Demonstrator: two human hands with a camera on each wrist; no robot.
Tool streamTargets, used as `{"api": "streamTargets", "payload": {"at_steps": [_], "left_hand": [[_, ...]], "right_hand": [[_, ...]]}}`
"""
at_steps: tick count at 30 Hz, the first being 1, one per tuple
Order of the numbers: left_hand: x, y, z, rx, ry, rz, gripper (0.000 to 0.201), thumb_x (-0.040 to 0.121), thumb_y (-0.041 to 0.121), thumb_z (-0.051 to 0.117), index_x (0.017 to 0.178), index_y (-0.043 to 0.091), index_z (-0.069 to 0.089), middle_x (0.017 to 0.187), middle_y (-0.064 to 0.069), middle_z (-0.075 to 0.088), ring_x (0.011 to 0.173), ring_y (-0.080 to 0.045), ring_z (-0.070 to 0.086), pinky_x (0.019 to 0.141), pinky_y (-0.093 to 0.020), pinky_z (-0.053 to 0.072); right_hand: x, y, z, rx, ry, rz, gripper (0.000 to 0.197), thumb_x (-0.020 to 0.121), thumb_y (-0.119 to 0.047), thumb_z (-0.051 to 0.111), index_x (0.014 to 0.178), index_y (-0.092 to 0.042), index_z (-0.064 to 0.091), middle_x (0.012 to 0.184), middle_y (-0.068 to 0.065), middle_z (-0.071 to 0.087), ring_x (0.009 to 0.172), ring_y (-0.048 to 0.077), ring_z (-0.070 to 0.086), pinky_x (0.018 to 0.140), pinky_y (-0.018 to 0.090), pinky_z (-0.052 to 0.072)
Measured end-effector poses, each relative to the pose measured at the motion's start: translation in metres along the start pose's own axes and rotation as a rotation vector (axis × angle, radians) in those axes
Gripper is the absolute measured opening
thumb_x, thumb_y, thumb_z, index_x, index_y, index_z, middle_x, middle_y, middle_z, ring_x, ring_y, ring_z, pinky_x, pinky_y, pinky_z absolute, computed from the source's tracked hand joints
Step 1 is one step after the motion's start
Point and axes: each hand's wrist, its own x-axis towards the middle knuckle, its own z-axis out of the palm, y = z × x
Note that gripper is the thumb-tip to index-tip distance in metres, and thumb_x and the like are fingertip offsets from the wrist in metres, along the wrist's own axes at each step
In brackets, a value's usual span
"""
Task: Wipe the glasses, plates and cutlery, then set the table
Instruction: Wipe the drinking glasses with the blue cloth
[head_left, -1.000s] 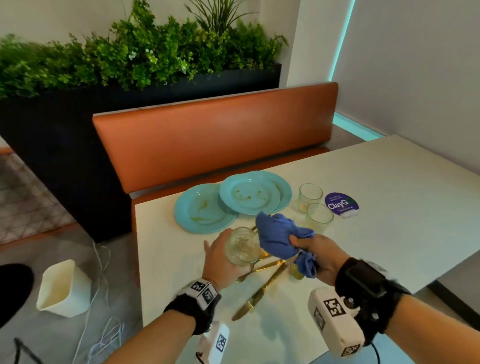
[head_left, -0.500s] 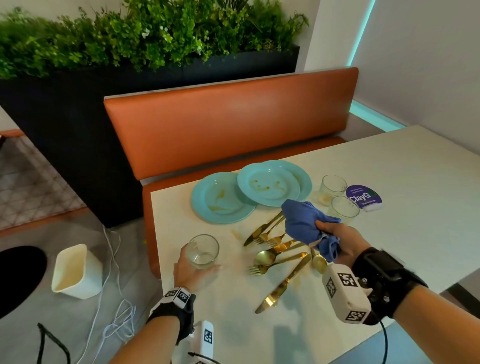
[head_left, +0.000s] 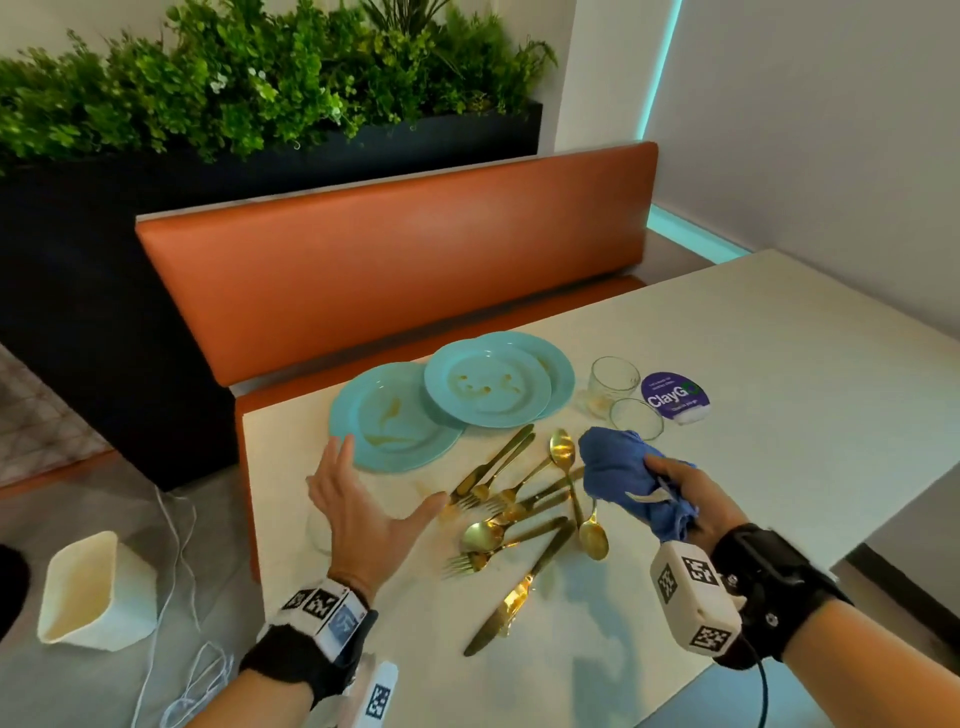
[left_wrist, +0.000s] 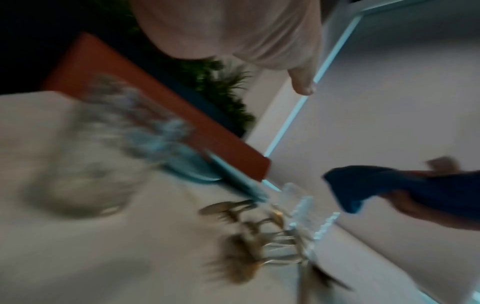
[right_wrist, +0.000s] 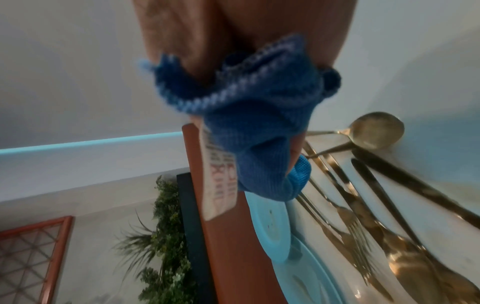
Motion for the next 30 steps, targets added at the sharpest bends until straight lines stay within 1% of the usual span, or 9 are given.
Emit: {"api": "streamTargets", "payload": {"at_steps": [2, 5, 8, 11, 18, 22, 25, 28, 30], "left_hand": [[0.004, 0.041, 0.029, -0.064, -0.094, 0.111, 0.11, 0.057, 0.074, 0.063, 0.137, 0.005, 0.034, 0.139, -0.013, 0.036, 0.127, -0.02, 0.027, 0.111, -0.043, 0.023], [0.005, 0.096, 0.091, -0.109, -0.357, 0.139, 0.084, 0.069, 0.042, 0.078, 0.135, 0.012, 0.037, 0.136, -0.004, 0.039, 0.124, -0.013, 0.029, 0.11, -0.034, 0.03], [0.005, 0.133, 0.155, -0.076, -0.56, -0.006, 0.097, 0.068, 0.038, 0.08, 0.143, 0.011, 0.026, 0.146, -0.006, 0.03, 0.136, -0.02, 0.023, 0.111, -0.031, 0.025], [0.009, 0.15, 0.209, 0.019, -0.7, -0.173, 0.111, 0.069, 0.039, 0.08, 0.149, 0.007, 0.009, 0.155, -0.01, 0.016, 0.144, -0.026, 0.012, 0.116, -0.035, 0.017], [0.018, 0.153, 0.276, 0.071, -0.613, -0.326, 0.115, 0.067, 0.037, 0.083, 0.15, 0.011, 0.008, 0.155, -0.01, 0.022, 0.144, -0.027, 0.019, 0.114, -0.035, 0.022], [0.018, 0.148, 0.294, -0.013, -0.533, -0.313, 0.113, 0.054, 0.033, 0.09, 0.145, 0.014, 0.025, 0.143, -0.01, 0.041, 0.135, -0.028, 0.033, 0.11, -0.038, 0.031], [0.018, 0.152, 0.3, 0.068, -0.558, -0.212, 0.097, 0.053, 0.041, 0.086, 0.136, 0.017, 0.042, 0.135, -0.006, 0.05, 0.127, -0.026, 0.041, 0.106, -0.033, 0.031], [0.014, 0.161, 0.3, 0.026, -0.578, -0.054, 0.092, 0.047, 0.039, 0.083, 0.129, 0.013, 0.049, 0.13, -0.004, 0.052, 0.121, -0.023, 0.046, 0.095, -0.021, 0.027], [0.01, 0.17, 0.297, -0.031, -0.604, 0.034, 0.087, 0.048, 0.025, 0.089, 0.125, 0.013, 0.05, 0.121, 0.001, 0.049, 0.115, -0.018, 0.046, 0.095, -0.02, 0.032]], "right_hand": [[0.002, -0.01, -0.017, 0.017, 0.003, -0.021, 0.058, 0.062, -0.032, 0.084, 0.112, -0.019, 0.056, 0.073, 0.018, 0.072, 0.038, 0.012, 0.053, 0.04, 0.012, 0.041], [0.002, -0.033, -0.041, 0.086, 0.057, -0.002, 0.018, 0.089, -0.031, 0.058, 0.098, -0.016, 0.056, 0.061, 0.017, 0.067, 0.022, 0.004, 0.035, 0.031, 0.006, 0.035], [0.002, -0.058, -0.064, 0.043, 0.094, -0.004, 0.017, 0.095, -0.023, 0.048, 0.091, -0.008, 0.054, 0.047, 0.016, 0.06, 0.017, 0.003, 0.028, 0.024, 0.006, 0.028], [0.004, -0.083, -0.084, 0.041, 0.15, -0.065, 0.011, 0.095, -0.014, 0.047, 0.103, -0.006, 0.051, 0.042, 0.015, 0.056, 0.017, 0.008, 0.033, 0.024, 0.008, 0.029], [0.014, -0.12, -0.116, -0.024, 0.218, -0.109, 0.014, 0.094, -0.003, 0.049, 0.108, 0.0, 0.047, 0.041, 0.014, 0.056, 0.018, 0.012, 0.045, 0.024, 0.013, 0.036], [0.031, -0.12, -0.139, -0.13, 0.291, -0.102, 0.024, 0.088, -0.004, 0.058, 0.111, 0.001, 0.053, 0.051, 0.016, 0.064, 0.039, 0.026, 0.056, 0.041, 0.023, 0.047], [0.033, -0.125, -0.146, -0.178, 0.289, -0.126, 0.011, 0.087, -0.004, 0.058, 0.097, -0.007, 0.054, 0.054, 0.016, 0.058, 0.039, 0.022, 0.047, 0.045, 0.023, 0.04], [0.027, -0.13, -0.14, -0.481, 0.253, -0.321, 0.008, 0.088, -0.003, 0.053, 0.089, -0.011, 0.054, 0.06, 0.014, 0.048, 0.036, 0.02, 0.041, 0.045, 0.024, 0.034], [0.022, -0.126, -0.131, -0.933, 0.273, -0.638, 0.013, 0.085, -0.002, 0.052, 0.083, -0.014, 0.056, 0.06, 0.012, 0.056, 0.033, 0.014, 0.051, 0.042, 0.023, 0.039]]}}
